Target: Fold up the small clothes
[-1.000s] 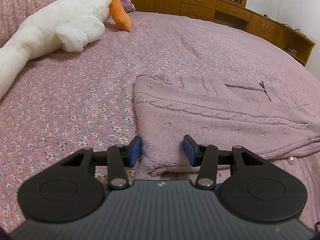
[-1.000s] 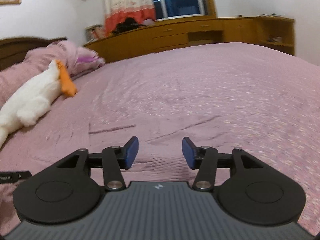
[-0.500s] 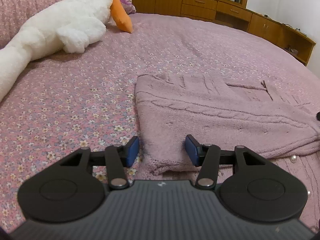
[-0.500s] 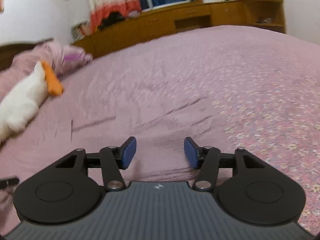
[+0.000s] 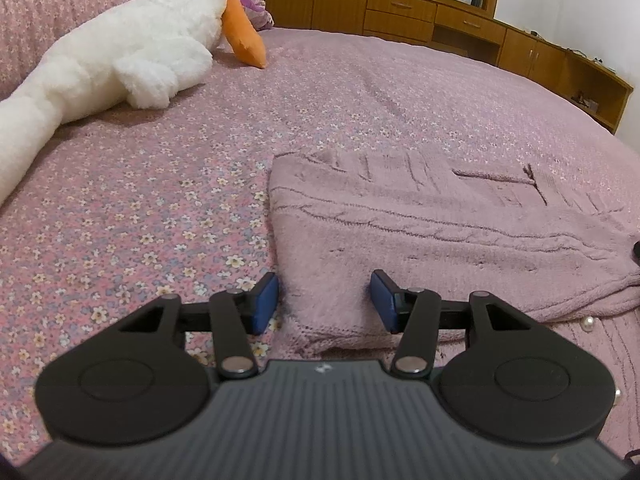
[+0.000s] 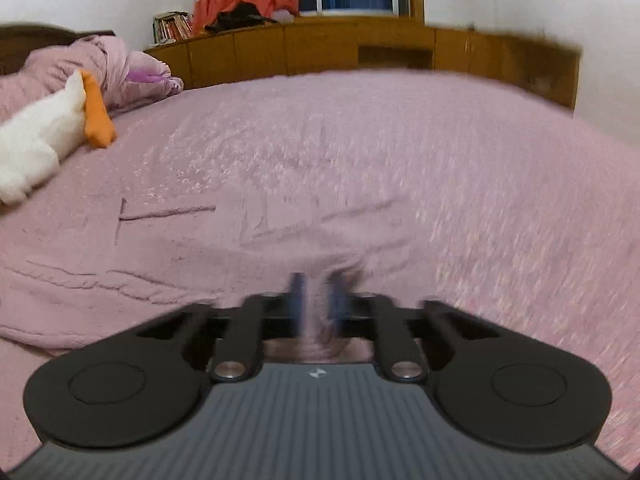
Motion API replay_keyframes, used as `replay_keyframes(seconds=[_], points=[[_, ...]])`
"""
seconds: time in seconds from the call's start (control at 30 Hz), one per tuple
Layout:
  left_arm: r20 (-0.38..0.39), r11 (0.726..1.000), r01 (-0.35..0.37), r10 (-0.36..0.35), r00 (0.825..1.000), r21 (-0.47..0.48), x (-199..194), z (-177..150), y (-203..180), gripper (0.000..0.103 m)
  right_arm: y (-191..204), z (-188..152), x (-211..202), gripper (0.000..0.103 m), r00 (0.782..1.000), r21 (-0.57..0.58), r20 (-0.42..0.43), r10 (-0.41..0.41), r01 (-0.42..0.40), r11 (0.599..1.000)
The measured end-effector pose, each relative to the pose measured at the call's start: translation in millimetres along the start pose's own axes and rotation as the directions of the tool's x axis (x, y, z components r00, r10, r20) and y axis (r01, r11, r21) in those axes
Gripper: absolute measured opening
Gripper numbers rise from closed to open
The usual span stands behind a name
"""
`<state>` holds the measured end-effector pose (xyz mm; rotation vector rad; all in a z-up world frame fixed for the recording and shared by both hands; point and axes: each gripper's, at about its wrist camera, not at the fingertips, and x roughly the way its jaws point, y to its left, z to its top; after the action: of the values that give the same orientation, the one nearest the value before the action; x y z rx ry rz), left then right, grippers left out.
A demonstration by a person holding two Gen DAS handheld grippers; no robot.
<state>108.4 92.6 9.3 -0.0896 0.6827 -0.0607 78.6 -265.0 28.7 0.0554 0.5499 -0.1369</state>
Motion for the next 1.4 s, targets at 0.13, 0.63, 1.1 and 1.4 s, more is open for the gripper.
replay_keyframes(seconds=[0.13,0.63,1.1,1.4], points=[[0.015,1.0,0.013,-0.013,1.0,0.003,-4.7,1.5,-0.2,0.053,17.5,8.2,-12.5,0.007,0.998,-0.084,0.034,0.044,-0.041,0.996],[0.01,0.998,0.032,-0.032,0.999,-0.045,-4.9,4.9,5.8,0.053,-20.3,15.6,-7.3,0.059,0.989,0.218,-0.068,0.133,-0.116,0.969],[-0.008,1.0,0.017,-0.017,1.0,-0.02,-4.9,2.0,2.6,0.053,-19.6,8.5,-24.2,0.062,0.993,0.211,-0.074,0.091,-0.073,0.975],[0.035,1.0,-0.004,0.003,0.999,0.03,-78.4,14.4,-6.0,0.053,-27.5,6.2,-136.0,0.073,0.964,0.084,-0.052,0.262,-0.257,0.963]])
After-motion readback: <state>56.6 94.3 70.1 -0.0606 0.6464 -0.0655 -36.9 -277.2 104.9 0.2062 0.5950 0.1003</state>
